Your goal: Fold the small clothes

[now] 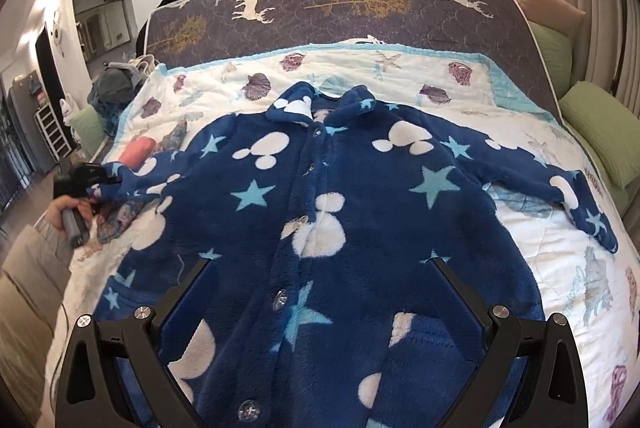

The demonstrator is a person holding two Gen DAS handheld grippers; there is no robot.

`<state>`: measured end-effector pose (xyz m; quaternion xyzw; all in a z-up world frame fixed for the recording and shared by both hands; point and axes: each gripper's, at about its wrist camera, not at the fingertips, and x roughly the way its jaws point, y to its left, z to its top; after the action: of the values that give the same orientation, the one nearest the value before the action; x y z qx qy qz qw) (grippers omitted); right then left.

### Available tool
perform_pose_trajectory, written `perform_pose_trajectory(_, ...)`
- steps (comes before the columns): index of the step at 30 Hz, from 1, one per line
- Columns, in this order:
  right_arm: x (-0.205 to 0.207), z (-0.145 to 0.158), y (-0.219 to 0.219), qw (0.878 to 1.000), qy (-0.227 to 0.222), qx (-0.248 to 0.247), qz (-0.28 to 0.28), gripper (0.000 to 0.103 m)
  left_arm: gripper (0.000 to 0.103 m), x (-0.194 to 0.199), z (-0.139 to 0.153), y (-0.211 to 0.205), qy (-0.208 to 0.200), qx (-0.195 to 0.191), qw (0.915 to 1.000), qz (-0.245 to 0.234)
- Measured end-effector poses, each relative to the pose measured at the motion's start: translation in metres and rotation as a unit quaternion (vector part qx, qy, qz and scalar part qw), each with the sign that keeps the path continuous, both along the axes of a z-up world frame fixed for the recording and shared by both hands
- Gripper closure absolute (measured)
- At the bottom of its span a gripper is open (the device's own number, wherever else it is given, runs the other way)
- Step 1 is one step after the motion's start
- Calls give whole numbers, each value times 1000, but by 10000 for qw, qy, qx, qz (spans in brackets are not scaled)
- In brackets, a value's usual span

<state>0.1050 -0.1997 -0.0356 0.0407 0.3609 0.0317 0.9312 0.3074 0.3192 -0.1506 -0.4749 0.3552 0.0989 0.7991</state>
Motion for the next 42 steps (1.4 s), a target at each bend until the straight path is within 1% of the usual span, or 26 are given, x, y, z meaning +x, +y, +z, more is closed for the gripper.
perform_pose_trajectory(1, 0, 0, -1, 10000, 1, 6, 2, 0, 94, -5, 23, -7, -225, 461, 9987, -18)
perform_pose_trajectory(3, 1, -1, -2, 10000, -29, -13, -20, 0, 94, -4, 70, -36, -685, 1341, 9882, -279)
perform_pose_trajectory(5, 4, -2, -9, 9999, -60, -26, -109, 0, 94, -3, 109, -78, -1143, 1778, 9738, -833)
perform_pose_trajectory(6, 6, -2, -14, 9998, -61, 12, -176, 0, 94, -2, 128, -106, -1374, 2000, 9630, -1176)
perform_pose_trajectory(7, 9, -3, -20, 9997, -53, 103, -236, 0, 94, -3, 144, -135, -1575, 2253, 9497, -1499)
perform_pose_trajectory(8, 12, -3, -27, 9994, -24, 196, -287, 0, 94, -6, 160, -178, -1817, 2548, 9292, -1966)
perform_pose_trajectory(9, 14, -3, -33, 9990, 4, 282, -337, 0, 94, -10, 166, -201, -1942, 2677, 9165, -2249)
perform_pose_trajectory(11, 18, -1, -47, 9978, 20, 461, -469, 0, 94, -19, 171, -265, -2195, 2940, 8785, -3060)
perform_pose_trajectory(12, 19, 0, -53, 9973, 9, 506, -537, 0, 94, -25, 166, -305, -2228, 3073, 8549, -3537)
perform_pose_trajectory(13, 19, 2, -59, 9968, -1, 535, -596, 0, 90, -27, 161, -327, -2192, 3152, 8420, -3789)
perform_pose_trajectory(15, 20, 4, -73, 9957, -45, 633, -679, 0, 71, -29, 140, -373, -1991, 3372, 8115, -4338)
perform_pose_trajectory(17, 24, 4, -88, 9937, 16, 822, -758, 0, 61, -35, 112, -407, -1723, 3658, 7825, -4735)
perform_pose_trajectory(18, 27, 2, -96, 9921, 85, 956, -805, 0, 61, -39, 101, -418, -1609, 3797, 7683, -4896)
perform_pose_trajectory(19, 30, 2, -100, 9911, 142, 1046, -815, 0, 60, -44, 91, -424, -1526, 3929, 7552, -5019)
perform_pose_trajectory(20, 33, 1, -106, 9897, 220, 1170, -801, 0, 58, -50, 86, -425, -1505, 4025, 7462, -5084)
perform_pose_trajectory(21, 36, 1, -110, 9892, 254, 1232, -758, 0, 50, -58, 82, -425, -1530, 4149, 7366, -5117)
perform_pose_trajectory(23, 45, 3, -108, 9924, 230, 1047, -604, 3, 40, -70, 85, -419, -1580, 4222, 7363, -5046)
perform_pose_trajectory(26, 63, 8, -91, 9979, 183, 566, -262, 12, 39, -78, 95, -397, -1616, 4011, 7562, -4910)
perform_pose_trajectory(27, 71, 10, -81, 9987, 180, 477, -63, 17, 37, -84, 101, -382, -1649, 3927, 7678, -4785)
perform_pose_trajectory(30, 91, 12, -52, 9975, 247, 488, 444, 25, 32, -80, 105, -352, -1597, 3980, 7933, -4322)
perform_pose_trajectory(34, 110, 11, -5, 9945, 216, 168, 1009, 25, 31, -79, 101, -293, -1254, 3815, 8434, -3570)
perform_pose_trajectory(36, 124, 8, 27, 9916, 190, -217, 1263, 25, 31, -74, 94, -274, -1030, 3628, 8623, -3380)
perform_pose_trajectory(37, 129, 6, 40, 9898, 170, -452, 1341, 25, 31, -72, 91, -269, -918, 3641, 8654, -3317)
perform_pose_trajectory(38, 135, 4, 56, 9867, 143, -802, 1408, 25, 31, -70, 89, -267, -875, 3705, 8637, -3302)
perform_pose_trajectory(39, 144, 1, 72, 9813, 120, -1215, 1489, 25, 31, -67, 86, -267, -820, 3831, 8589, -3299)
perform_pose_trajectory(42, 173, -10, 103, 9668, 234, -1848, 1749, 25, 31, -61, 76, -271, -602, 4077, 8459, -3387)
